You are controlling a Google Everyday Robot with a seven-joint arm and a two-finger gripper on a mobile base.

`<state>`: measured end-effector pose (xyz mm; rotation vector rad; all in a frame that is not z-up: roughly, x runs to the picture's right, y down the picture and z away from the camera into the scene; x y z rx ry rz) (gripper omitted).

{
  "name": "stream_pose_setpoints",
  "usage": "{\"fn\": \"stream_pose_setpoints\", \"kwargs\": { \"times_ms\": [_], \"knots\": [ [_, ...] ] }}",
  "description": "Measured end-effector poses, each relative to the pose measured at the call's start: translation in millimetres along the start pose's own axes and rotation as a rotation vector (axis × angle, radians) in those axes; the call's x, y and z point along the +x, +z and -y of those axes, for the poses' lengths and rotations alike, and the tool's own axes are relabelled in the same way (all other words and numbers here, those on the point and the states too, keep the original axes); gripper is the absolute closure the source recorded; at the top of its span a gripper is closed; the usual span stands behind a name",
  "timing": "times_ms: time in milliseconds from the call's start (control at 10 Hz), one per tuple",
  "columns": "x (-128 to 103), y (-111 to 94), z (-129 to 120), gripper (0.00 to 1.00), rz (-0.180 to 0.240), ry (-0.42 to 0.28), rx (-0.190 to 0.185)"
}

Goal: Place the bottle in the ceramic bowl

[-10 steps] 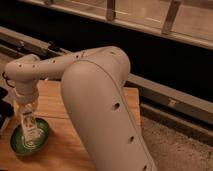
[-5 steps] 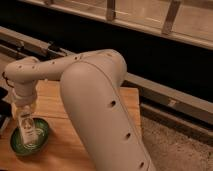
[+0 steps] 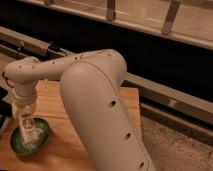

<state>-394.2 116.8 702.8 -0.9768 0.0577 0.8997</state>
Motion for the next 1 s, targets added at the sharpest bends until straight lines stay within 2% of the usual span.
{"fn": "stream_pose_setpoints", "kwargs": {
  "times_ms": [100,200,1000],
  "knots": [
    [0.0,0.1,-0.1,0.23,0.0,0.0,0.0],
    [0.0,-0.1,0.0,0.2,0.0,0.0,0.0],
    [0.0,-0.3,0.7,0.2,0.001,0.001,0.0]
  ]
}}
